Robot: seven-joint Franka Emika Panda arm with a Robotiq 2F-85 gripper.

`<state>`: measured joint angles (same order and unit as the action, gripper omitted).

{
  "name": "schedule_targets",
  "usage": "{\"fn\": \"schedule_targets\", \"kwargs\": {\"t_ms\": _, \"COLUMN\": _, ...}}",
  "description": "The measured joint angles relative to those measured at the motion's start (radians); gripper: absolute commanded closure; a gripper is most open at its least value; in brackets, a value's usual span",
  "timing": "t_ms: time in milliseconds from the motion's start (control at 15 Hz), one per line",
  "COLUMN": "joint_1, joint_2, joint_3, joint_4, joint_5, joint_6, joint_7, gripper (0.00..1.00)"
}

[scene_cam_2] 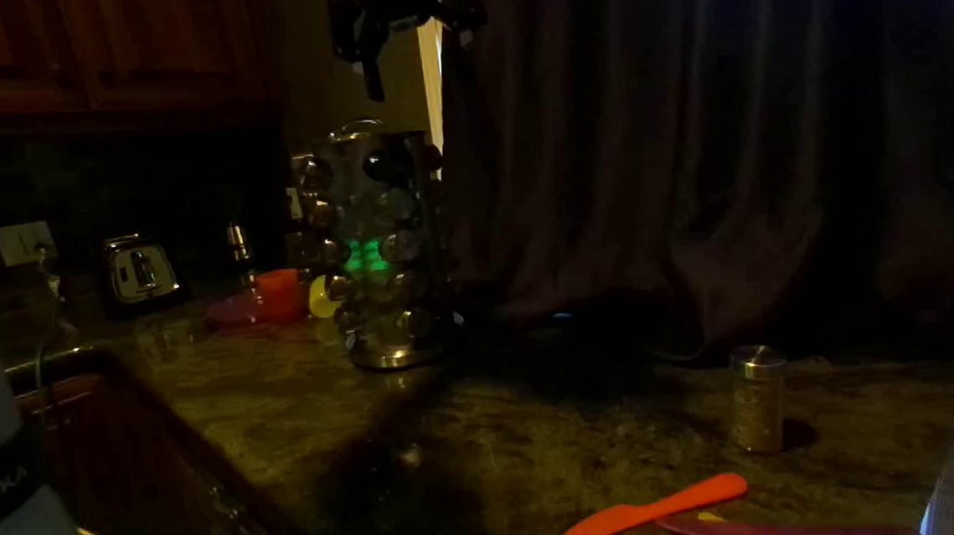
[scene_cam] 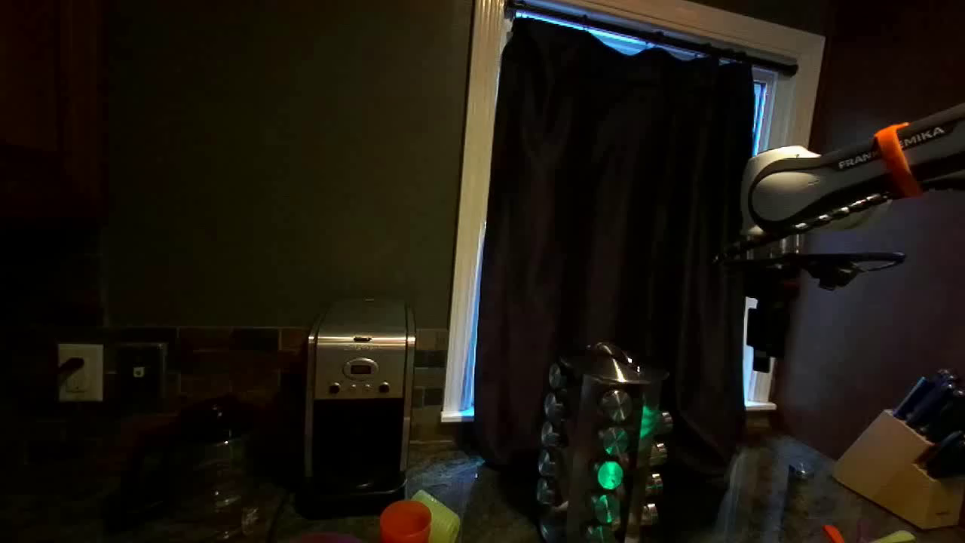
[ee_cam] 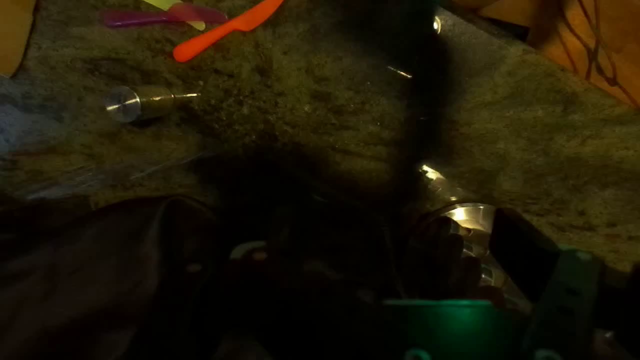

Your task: Pull out the second bottle on the right from the top, and then place it on the table

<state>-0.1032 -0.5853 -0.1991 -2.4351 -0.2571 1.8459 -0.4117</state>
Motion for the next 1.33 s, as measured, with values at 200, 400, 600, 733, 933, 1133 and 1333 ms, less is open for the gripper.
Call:
{"fn": "schedule_targets", "kwargs": {"t_ms": 200, "joint_1": 0.000, "joint_2": 0.000, "joint_3": 0.000, "joint_4": 0.000, "joint_5": 0.000, "joint_6": 0.000, "joint_7": 0.000, "gripper": 0.00}}
{"fn": "schedule_targets", "kwargs": {"t_ms": 400, "joint_1": 0.000, "joint_2": 0.000, "joint_3": 0.000, "joint_4": 0.000, "joint_5": 0.000, "joint_6": 0.000, "joint_7": 0.000, "gripper": 0.00}}
{"fn": "schedule_targets", "kwargs": {"t_ms": 600, "joint_1": 0.000, "joint_2": 0.002, "joint_3": 0.000, "joint_4": 0.001, "joint_5": 0.002, "joint_6": 0.000, "joint_7": 0.021, "gripper": 0.00}}
{"fn": "schedule_targets", "kwargs": {"t_ms": 733, "joint_1": -0.002, "joint_2": 0.018, "joint_3": 0.005, "joint_4": 0.012, "joint_5": 0.019, "joint_6": -0.013, "joint_7": 0.115, "gripper": 0.00}}
{"fn": "schedule_targets", "kwargs": {"t_ms": 933, "joint_1": -0.002, "joint_2": 0.082, "joint_3": 0.016, "joint_4": 0.059, "joint_5": 0.054, "joint_6": -0.052, "joint_7": 0.242, "gripper": 0.00}}
{"fn": "schedule_targets", "kwargs": {"t_ms": 1133, "joint_1": -0.012, "joint_2": 0.176, "joint_3": 0.018, "joint_4": 0.128, "joint_5": 0.090, "joint_6": -0.098, "joint_7": 0.340, "gripper": 0.00}}
{"fn": "schedule_targets", "kwargs": {"t_ms": 1333, "joint_1": -0.037, "joint_2": 0.274, "joint_3": 0.009, "joint_4": 0.195, "joint_5": 0.138, "joint_6": -0.154, "joint_7": 0.397, "gripper": 0.00}}
